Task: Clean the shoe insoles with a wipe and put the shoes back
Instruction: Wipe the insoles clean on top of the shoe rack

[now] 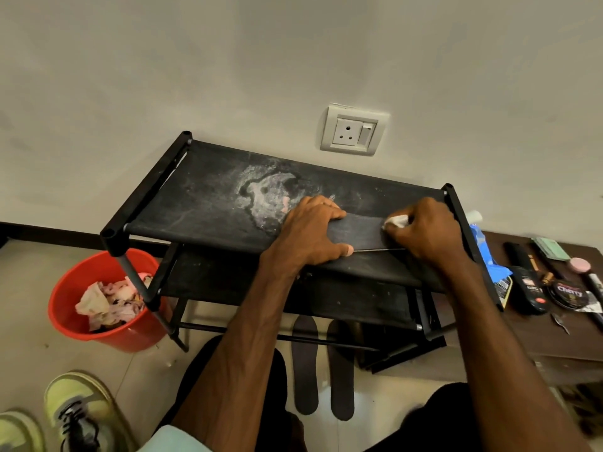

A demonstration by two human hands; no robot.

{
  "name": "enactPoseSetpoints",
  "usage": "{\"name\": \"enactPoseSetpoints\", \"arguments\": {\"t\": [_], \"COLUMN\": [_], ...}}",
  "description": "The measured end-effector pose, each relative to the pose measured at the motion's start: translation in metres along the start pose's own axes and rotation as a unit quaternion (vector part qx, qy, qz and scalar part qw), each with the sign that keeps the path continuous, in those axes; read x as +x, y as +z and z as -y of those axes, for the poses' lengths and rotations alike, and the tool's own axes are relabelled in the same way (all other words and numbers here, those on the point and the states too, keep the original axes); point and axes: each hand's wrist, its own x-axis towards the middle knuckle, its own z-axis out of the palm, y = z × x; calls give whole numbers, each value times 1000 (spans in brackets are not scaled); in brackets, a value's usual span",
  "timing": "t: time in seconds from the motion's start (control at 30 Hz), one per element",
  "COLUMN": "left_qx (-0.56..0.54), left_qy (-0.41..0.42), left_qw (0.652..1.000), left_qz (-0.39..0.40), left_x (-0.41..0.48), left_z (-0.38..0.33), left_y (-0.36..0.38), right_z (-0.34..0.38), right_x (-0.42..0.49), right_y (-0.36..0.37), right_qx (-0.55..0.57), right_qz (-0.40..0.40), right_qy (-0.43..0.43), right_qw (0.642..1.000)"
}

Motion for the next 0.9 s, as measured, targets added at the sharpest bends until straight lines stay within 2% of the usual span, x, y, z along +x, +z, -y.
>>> {"name": "enactPoseSetpoints", "arguments": {"t": [0.13,0.17,0.3,0.33,0.43,0.47,0.6,0.73,0.87,0.9], "left_qx": [-7,-10,-4,-1,-5,-8,-5,-11,1,7], "left_qy": [-5,-4,-3,-5,-4,-3,-5,-3,-5,-5], "left_qw": [1000,1000,1000,1000,1000,1000,1000,1000,1000,1000], "left_qz": [4,3,1,0,6,7,4,9,17,20], "left_x": [0,1,0,0,1,1,1,0,1,1], "left_z": [3,3,1,2,4,3,-1,3,-2,-2], "left_y": [-1,-1,1,1,0,0,1,-2,-2,-3], "right_z": [24,22,-2,2,26,26,8,35,26,27], "right_x": [-18,-17,2,-1,-17,-17,0,-14,3,4], "right_y": [21,19,-1,2,22,22,6,25,22,23], "right_qx": [29,37,16,7,44,50,61,76,96,96], "right_qz": [57,60,11,13,67,70,13,77,21,23], "right_qy": [-116,-115,-1,-11,-117,-118,-15,-137,-63,-75], "right_qw": [991,991,1000,1000,990,989,998,985,993,992]}}
